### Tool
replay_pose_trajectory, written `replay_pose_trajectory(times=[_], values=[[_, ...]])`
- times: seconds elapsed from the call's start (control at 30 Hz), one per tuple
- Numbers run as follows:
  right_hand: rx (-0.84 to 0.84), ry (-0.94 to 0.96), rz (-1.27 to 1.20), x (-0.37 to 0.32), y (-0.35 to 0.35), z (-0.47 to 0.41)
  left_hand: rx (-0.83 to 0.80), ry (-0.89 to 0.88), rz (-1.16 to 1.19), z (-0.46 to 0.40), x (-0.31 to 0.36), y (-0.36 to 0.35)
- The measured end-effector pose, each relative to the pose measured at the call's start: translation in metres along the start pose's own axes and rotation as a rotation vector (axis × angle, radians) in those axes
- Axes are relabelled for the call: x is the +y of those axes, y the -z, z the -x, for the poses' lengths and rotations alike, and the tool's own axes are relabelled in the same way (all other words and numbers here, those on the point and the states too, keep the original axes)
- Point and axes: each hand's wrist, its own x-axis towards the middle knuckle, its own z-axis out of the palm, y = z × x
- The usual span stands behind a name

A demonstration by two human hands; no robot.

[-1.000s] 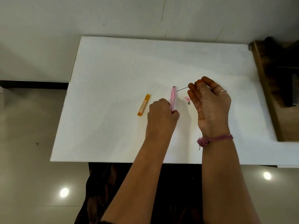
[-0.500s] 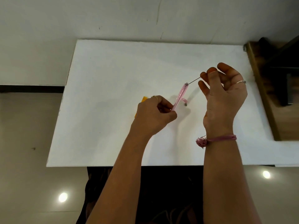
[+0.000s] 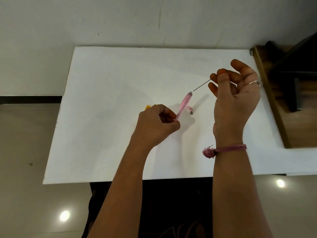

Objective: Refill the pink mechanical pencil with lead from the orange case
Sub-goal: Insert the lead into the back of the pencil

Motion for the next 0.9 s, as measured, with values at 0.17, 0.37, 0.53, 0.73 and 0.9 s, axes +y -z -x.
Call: replay_pose_trajectory(times=[0.17, 0.37, 0.53, 0.73, 0.9], values=[[-0.010, 0.014, 0.037, 0.0001, -0.0013, 0.0010, 0.006, -0.005, -0.017, -0.0005, -0.0006, -0.0003], [0.006, 0.021, 0.030, -0.0010, -0.0030, 0.0017, 0.013, -0.006, -0.015, -0.0015, -0.0011, 0.0015], [0.002, 0.029, 0.040, -0.0014, -0.0040, 0.0022, 0.017, -0.017, -0.025, -0.0017, -0.0022, 0.0012], [-0.008, 0.029, 0.069, 0.0004, -0.0033, 0.0021, 0.018, -0.012, -0.022, -0.0021, -0.0029, 0.0010], [-0.010, 0.039, 0.080, 0.0006, -0.0028, 0.0021, 0.013, -0.006, -0.019, -0.0017, -0.0033, 0.0002]])
